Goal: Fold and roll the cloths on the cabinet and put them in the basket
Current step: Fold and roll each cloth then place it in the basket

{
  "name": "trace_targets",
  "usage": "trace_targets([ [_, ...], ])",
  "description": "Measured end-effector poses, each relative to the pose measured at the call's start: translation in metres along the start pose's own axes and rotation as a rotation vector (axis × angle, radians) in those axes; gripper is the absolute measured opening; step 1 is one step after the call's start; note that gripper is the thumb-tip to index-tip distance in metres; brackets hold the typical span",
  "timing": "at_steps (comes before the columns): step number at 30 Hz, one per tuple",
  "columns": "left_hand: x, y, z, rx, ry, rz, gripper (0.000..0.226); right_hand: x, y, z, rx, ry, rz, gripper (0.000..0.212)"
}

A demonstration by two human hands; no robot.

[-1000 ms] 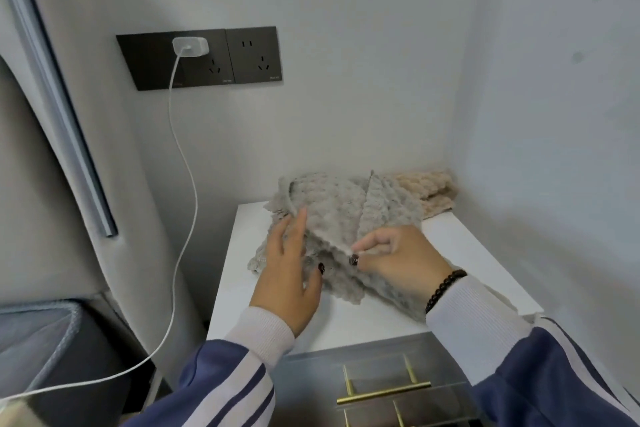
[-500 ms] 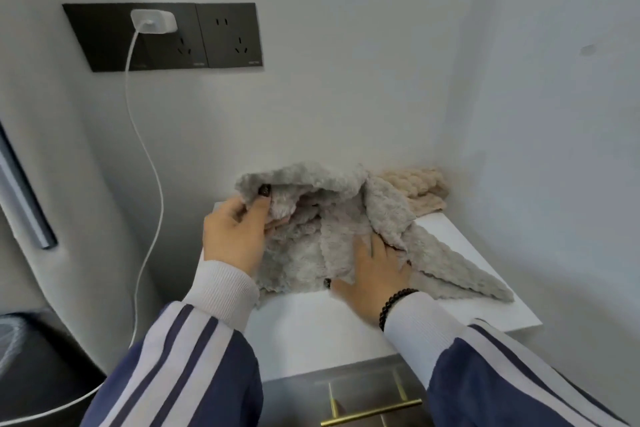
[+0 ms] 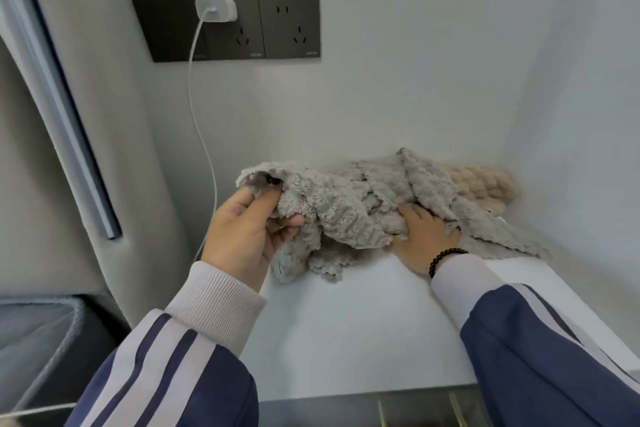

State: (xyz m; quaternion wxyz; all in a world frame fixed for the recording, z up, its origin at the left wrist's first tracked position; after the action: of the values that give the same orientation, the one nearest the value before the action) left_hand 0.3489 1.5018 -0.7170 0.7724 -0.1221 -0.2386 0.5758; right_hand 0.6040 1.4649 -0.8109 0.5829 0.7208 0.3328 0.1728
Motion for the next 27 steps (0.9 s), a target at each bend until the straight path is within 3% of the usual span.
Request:
trace_targets([
  [3, -0.003, 0.001, 0.001, -0.014, 0.01, -0.073, 0.009, -0.014, 0.015, -0.002, 0.051, 0.019, -0.081, 0.068],
  [6, -0.01, -0.005, 0.0, -0.025, 0.015, -0.174, 0.031, -0.049, 0.048, -0.009, 0.081, 0.093, -0.045, 0.056],
  [8, -0.018, -0.012, -0.001, -0.008, 0.008, -0.231, 0.034, -0.081, 0.073, -0.017, 0.177, 0.245, 0.013, 0.055],
  [11, -0.031, -0.022, -0.004, 0.096, -0.047, -0.321, 0.034, -0.129, 0.098, -0.027, 0.513, 0.456, -0.038, 0.064],
  [14, -0.043, -0.027, -0.008, 0.342, -0.188, -0.412, 0.035, -0.155, 0.105, -0.026, 0.621, 0.552, 0.038, 0.063],
  [18, -0.064, -0.027, -0.012, 0.815, -0.46, -0.44, 0.026, -0.165, 0.108, -0.008, 0.619, 0.515, 0.239, 0.04],
  [22, -0.08, -0.026, -0.014, 1.153, -0.636, -0.505, 0.014, -0.177, 0.124, 0.01, 0.867, 0.527, 0.27, 0.033],
  [25, -0.082, -0.025, -0.021, 1.226, -0.706, -0.504, 0.011, -0.182, 0.136, 0.023, 1.132, 0.495, 0.173, 0.032],
  [27, -0.087, -0.03, -0.023, 1.138, -0.716, -0.524, 0.012, -0.183, 0.14, 0.027, 1.202, 0.457, 0.174, 0.027],
])
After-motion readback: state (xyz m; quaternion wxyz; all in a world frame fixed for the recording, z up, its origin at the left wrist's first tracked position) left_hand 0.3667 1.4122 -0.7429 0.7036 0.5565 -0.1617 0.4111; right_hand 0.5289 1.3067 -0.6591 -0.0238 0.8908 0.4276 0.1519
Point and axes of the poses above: each hand's wrist, its own x-axis towards the middle knuckle, its own y-axis out of the back of the hand, z = x × y, the point moved 5 cm from there along x, towards the middle knuckle, and after that the axes turned 12 degrees about -y, right-handed, at the moved point
